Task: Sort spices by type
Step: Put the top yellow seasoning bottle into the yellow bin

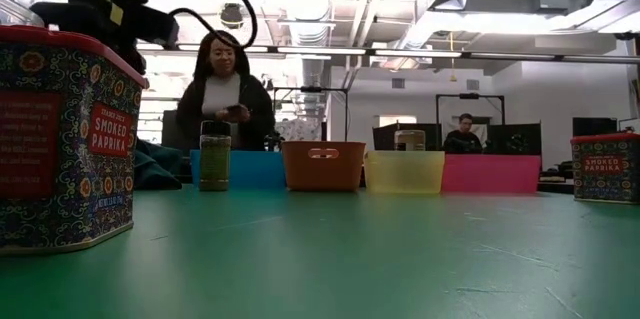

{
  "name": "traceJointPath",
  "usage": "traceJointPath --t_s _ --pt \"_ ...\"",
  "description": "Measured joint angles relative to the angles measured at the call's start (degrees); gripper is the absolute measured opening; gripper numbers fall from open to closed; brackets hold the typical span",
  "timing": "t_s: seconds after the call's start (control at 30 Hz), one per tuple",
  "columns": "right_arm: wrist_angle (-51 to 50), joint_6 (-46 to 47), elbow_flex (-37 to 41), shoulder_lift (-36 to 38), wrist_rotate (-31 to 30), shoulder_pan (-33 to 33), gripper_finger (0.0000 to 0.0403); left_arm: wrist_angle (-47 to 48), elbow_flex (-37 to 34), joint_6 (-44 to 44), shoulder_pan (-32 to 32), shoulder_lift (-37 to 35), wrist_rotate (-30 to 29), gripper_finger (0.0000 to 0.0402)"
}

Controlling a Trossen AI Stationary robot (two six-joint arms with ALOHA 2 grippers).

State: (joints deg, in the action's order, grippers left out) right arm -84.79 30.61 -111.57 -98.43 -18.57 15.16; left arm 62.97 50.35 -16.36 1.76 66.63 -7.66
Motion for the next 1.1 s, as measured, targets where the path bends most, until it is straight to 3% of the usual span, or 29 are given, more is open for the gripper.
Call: traceJointPath --t_s 0.23,0.63,0.9,1.1 --pt "0.0 0.0 0.0 0.0 0.0 0.0 0.0388 -1.5 0.0 2.4 0.0 1.7 0.1 0.0387" --pt "-0.1 -0.7 0.0 0.0 0.0 0.0 0.0388 -3.8 0.0 6.4 -2.1 1.7 5.3 0.0272" --pt "-4.9 -0.8 -1.3 1.1 0.0 -1.8 0.0388 -3.7 1.3 10.2 -6.6 3.2 8.9 0.0272" --pt "-4.9 -0.5 -1.3 3.6 -0.5 -3.4 0.0388 -3.6 9.5 16.3 -9.3 10.2 8.8 0.0272"
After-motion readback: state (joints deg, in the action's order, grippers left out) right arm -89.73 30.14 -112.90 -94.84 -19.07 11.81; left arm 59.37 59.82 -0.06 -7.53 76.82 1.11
